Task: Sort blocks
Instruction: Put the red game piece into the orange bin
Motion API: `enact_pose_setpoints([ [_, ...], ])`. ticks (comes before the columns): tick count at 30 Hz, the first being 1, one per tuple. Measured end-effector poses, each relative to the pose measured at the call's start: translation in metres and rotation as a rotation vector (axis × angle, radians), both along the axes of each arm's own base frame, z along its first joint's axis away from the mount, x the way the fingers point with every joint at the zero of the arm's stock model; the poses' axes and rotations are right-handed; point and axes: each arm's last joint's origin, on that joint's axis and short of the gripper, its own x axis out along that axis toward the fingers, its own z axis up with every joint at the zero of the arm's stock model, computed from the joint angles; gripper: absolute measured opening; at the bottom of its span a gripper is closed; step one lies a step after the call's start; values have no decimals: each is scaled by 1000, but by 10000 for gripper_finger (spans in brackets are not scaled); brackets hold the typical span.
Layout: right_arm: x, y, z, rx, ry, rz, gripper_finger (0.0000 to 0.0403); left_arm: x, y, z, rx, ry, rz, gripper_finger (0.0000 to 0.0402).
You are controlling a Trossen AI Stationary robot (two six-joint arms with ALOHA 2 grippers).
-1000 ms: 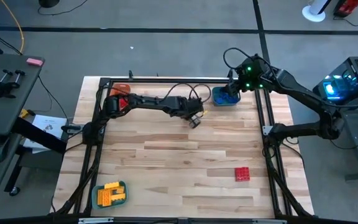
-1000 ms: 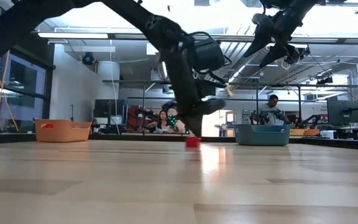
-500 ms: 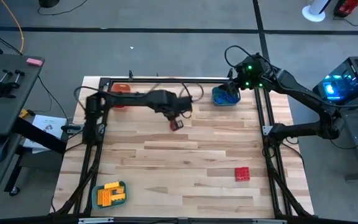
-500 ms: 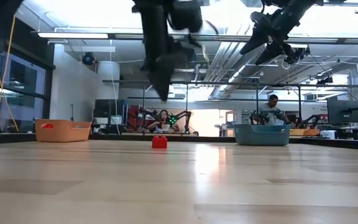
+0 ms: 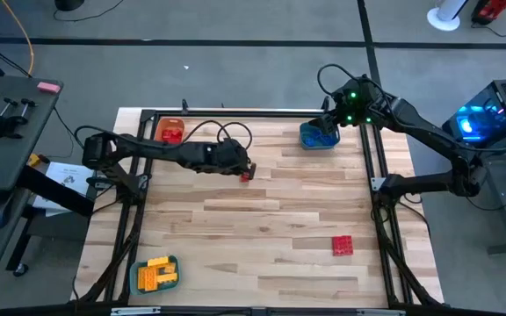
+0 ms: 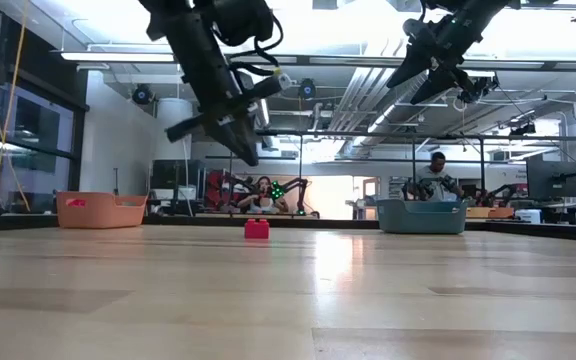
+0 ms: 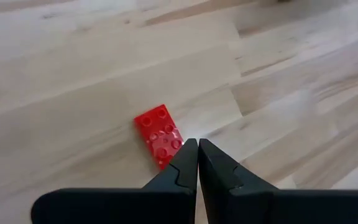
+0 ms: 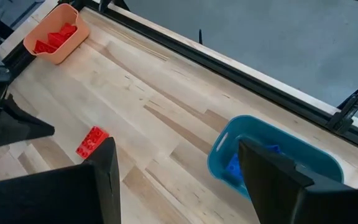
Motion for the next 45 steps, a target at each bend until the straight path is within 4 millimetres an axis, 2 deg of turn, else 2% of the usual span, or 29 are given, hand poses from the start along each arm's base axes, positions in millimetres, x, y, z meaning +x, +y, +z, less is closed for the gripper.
enact_pose_setpoints([
  [4, 0, 0, 0, 0, 0, 0, 210, 4, 2, -8, -9, 3, 10, 4],
  [9, 0, 0, 0, 0, 1, 0, 210, 13, 12, -28, -71, -24, 103, 31],
  [12, 2, -2, -2, 4, 5, 1, 210, 29, 21, -36, -79, -92, -63, 29],
  [15, 5, -4, -4, 6, 8, 2, 210, 41, 28, -45, -104, -99, -253, 6],
  [23, 14, -11, -13, 38, 30, 12, 210, 56, 38, -58, 45, 221, -602, 0],
  [27, 16, -11, -16, 50, 34, 11, 210, 59, 37, -62, 92, 271, -718, 0],
  [30, 17, -12, -15, 53, 23, 3, 210, 57, 34, -62, 93, 308, -762, 0],
  [39, 17, -12, -15, 69, 7, -20, 210, 34, 28, -71, -49, 520, -779, 0],
  [42, 17, -12, -15, 68, 5, -20, 210, 22, 25, -66, -108, 611, -784, 0],
  [45, 18, -12, -14, 63, -2, -20, 210, 11, 20, -52, -139, 661, -793, 0],
])
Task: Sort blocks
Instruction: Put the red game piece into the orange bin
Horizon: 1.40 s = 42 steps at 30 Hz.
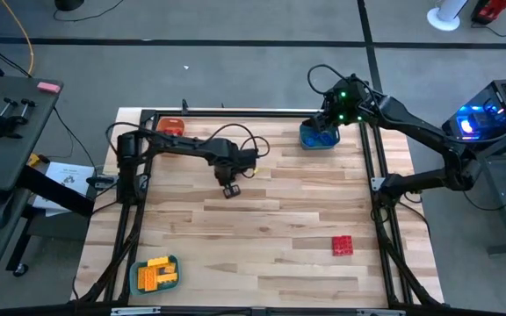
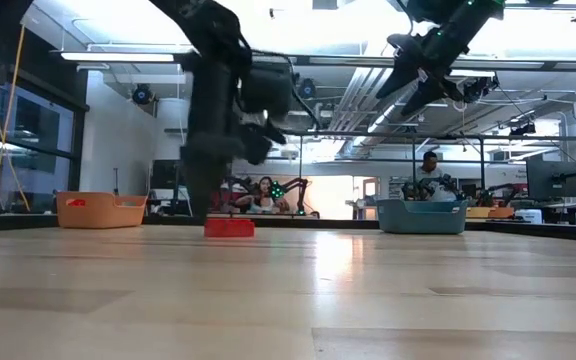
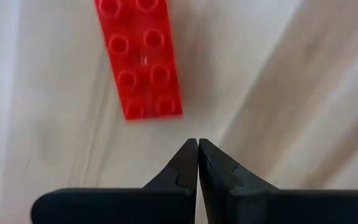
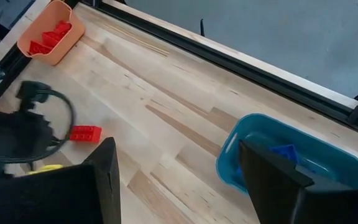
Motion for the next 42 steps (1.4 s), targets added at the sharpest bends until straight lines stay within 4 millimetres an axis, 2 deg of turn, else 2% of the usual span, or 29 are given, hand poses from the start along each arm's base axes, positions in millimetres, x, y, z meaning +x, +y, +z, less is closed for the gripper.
enact_pose_setpoints([
  [4, 0, 0, 0, -1, -1, 0, 210, -8, -7, 34, 16, -91, -9, 0],
  [6, 0, 0, 0, 7, -6, 3, 210, -15, -15, 56, 31, -165, -83, 0],
  [9, 1, 1, 0, 28, -21, 20, 210, -40, -30, 76, 61, -284, -239, 0],
  [11, 1, 1, 0, 25, -18, 29, 210, -60, -35, 77, 82, -374, -283, 0],
  [15, 0, 1, 0, 23, -12, 34, 210, -87, -35, 57, 74, -577, -285, 0],
  [18, 0, 1, 0, 22, -11, 36, 210, -91, -37, 41, 28, -711, -292, 0],
  [23, 0, 1, 0, 22, -11, 36, 210, -82, -30, 38, 137, -806, -66, 13],
  [27, 0, 1, 0, 21, -11, 35, 210, -74, -20, 39, 181, -884, -27, 64],
  [37, 0, 1, 0, 20, -7, 40, 210, -74, -2, 37, 163, -905, 83, 258],
  [39, 0, 1, 0, 12, -3, 49, 210, -73, 0, 33, 161, -884, 91, 281],
  [42, 0, 1, 0, 8, -1, 54, 210, -71, 2, 22, 171, -830, 56, 294],
])
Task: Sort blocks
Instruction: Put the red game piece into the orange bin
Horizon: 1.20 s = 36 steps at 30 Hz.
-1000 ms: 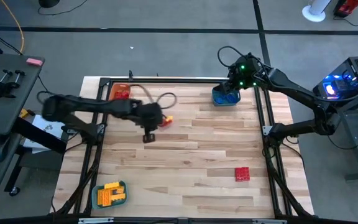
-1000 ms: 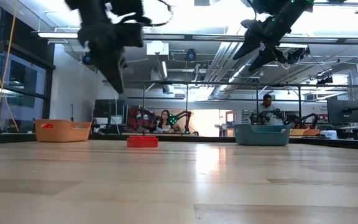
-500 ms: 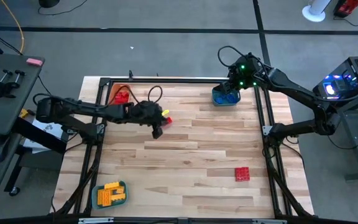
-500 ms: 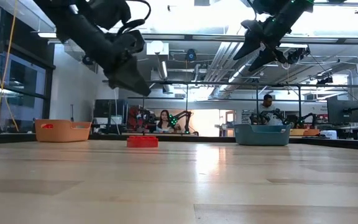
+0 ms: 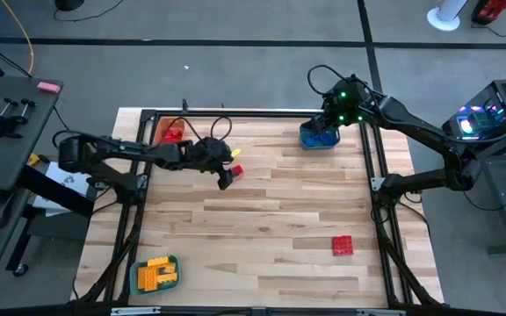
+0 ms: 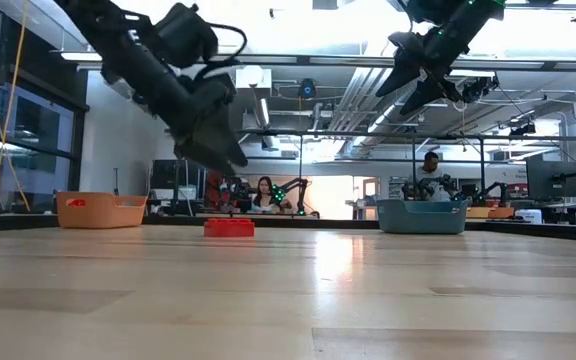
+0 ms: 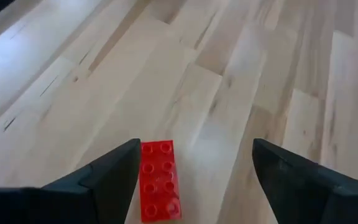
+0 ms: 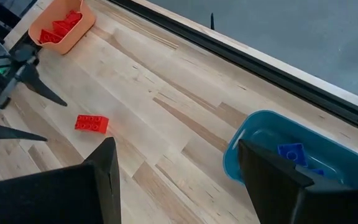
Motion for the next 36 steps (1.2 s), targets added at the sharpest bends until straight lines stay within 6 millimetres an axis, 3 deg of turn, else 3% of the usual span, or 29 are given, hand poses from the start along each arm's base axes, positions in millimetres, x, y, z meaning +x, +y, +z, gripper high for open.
enact_pose_setpoints([
  [9, 0, 0, 1, -2, -7, -3, 210, 36, 16, -27, 24, 176, -3, 294],
  [19, 0, 0, 0, 6, -11, -14, 210, 43, 20, -56, -19, 453, -40, 289],
  [22, 0, 0, 0, 10, -14, -19, 210, 40, 19, -60, -29, 506, -15, 249],
  [24, 0, 0, 0, 10, -14, -20, 210, 37, 19, -61, -39, 530, 9, 187],
  [26, 0, 0, 1, 9, -13, -21, 210, 34, 21, -58, -63, 535, 32, 106],
  [27, 0, 0, 0, 9, -13, -21, 210, 32, 23, -56, -76, 531, 47, 90],
  [31, 0, 0, 1, 9, -13, -22, 210, 16, 36, -30, -90, 483, 188, 93],
  [36, 0, -1, 0, 4, -9, -28, 210, -27, 60, 26, 135, 398, 571, 93],
])
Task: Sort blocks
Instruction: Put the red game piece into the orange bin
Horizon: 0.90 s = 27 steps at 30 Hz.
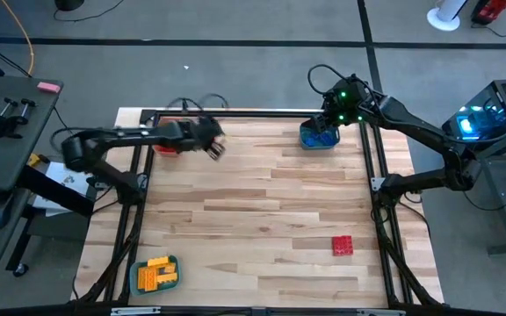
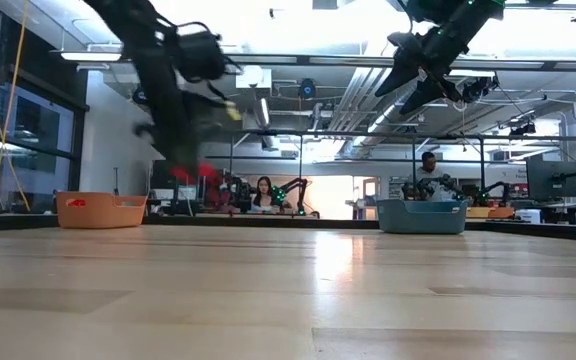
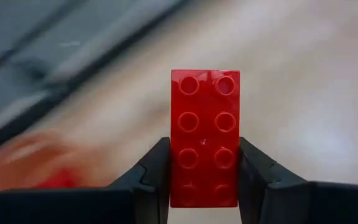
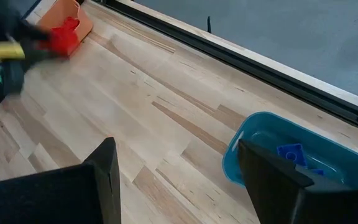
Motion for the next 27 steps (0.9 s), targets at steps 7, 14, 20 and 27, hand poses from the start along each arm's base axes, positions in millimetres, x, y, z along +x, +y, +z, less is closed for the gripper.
enact_pose_setpoints([
  [7, 0, 0, 0, -3, 1, -3, 210, -65, 14, 25, 175, -66, 411, 93],
  [14, 0, 0, 0, -9, -1, -6, 210, -87, 24, 9, 218, -45, 599, 93],
  [20, 0, 0, 0, -7, -2, -7, 210, -93, 28, 7, 229, 9, 592, 166],
  [27, 0, 0, 0, 0, -5, -2, 210, -95, 30, 7, 237, 29, 602, 271],
])
